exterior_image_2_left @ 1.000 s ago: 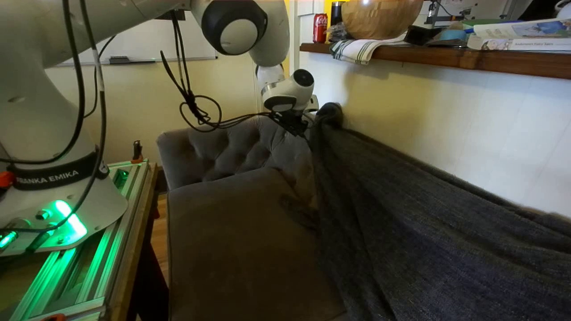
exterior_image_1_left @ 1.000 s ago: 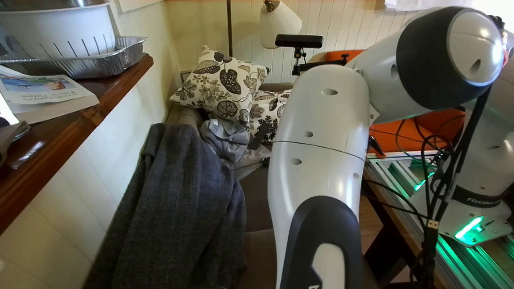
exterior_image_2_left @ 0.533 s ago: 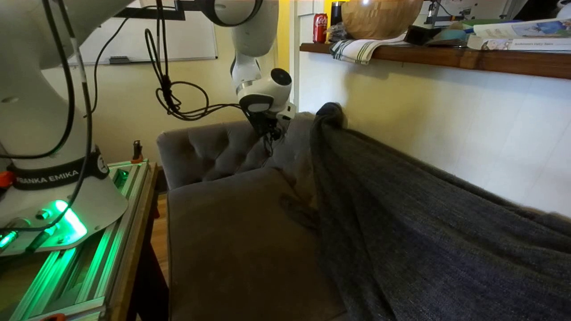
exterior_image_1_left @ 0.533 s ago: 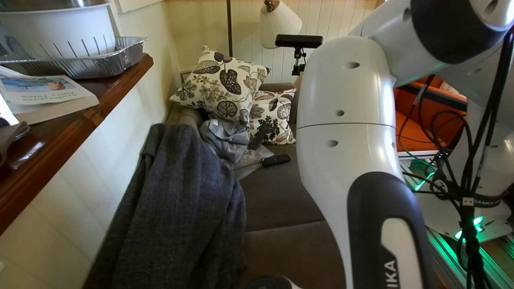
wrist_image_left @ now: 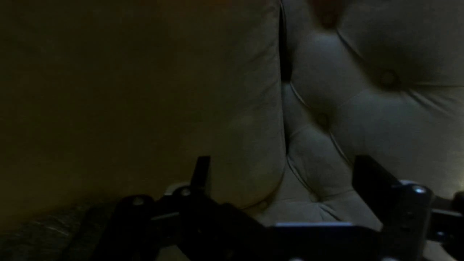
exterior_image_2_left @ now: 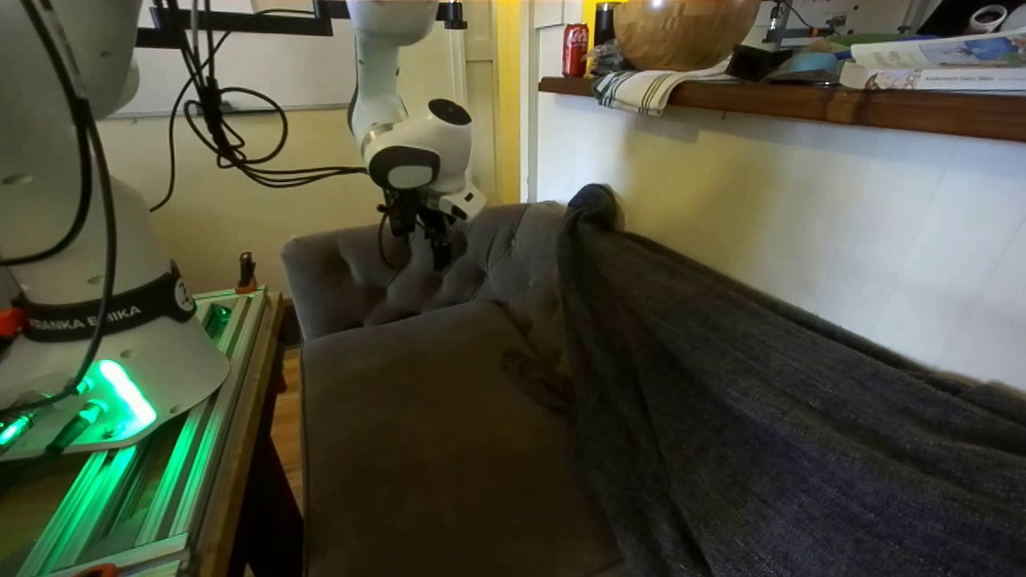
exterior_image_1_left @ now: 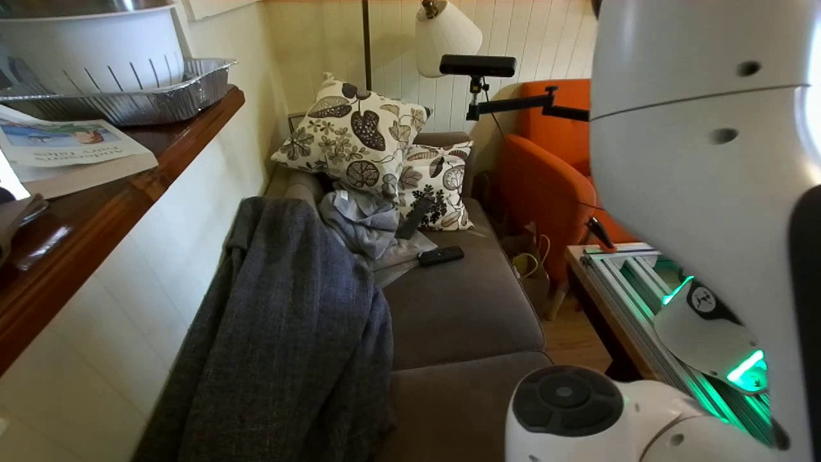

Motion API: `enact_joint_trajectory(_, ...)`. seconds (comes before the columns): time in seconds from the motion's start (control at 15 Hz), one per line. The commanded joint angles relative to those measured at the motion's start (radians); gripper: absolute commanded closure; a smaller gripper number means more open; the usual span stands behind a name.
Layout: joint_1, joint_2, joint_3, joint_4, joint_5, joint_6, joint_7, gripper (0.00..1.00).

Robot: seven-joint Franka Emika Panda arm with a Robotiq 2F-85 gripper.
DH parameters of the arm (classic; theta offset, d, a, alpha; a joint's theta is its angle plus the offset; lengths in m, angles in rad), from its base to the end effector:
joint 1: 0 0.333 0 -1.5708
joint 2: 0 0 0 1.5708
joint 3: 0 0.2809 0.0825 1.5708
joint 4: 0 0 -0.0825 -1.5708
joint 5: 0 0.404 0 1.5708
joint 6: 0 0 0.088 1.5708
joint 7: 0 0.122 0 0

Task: Pull the blanket to the left

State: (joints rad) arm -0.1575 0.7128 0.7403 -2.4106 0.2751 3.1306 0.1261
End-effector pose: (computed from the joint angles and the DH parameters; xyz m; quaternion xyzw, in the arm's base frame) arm 0.3754 0.3038 0.0528 -0.9710 -0.0053 0.0259 0.2376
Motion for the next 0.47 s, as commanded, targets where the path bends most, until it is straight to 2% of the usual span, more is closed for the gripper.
enact_joint_trajectory(0.0, -0.01, -0.245, 0.018, -0.223, 0.096, -0.034, 0.157, 0.0)
enact_joint_trajectory(0.07, -0.016, -0.293, 0.028, -0.271, 0.121, -0.047, 0.191, 0.0)
enact_joint_trajectory(0.13, 0.002, -0.143, 0.001, -0.152, 0.065, -0.009, 0.116, 0.0)
enact_joint_trajectory(0.27, 0.002, -0.22, 0.005, -0.226, 0.091, -0.016, 0.157, 0.0)
enact_joint_trajectory(0.4, 0.005, -0.255, 0.004, -0.25, 0.098, -0.021, 0.173, 0.0)
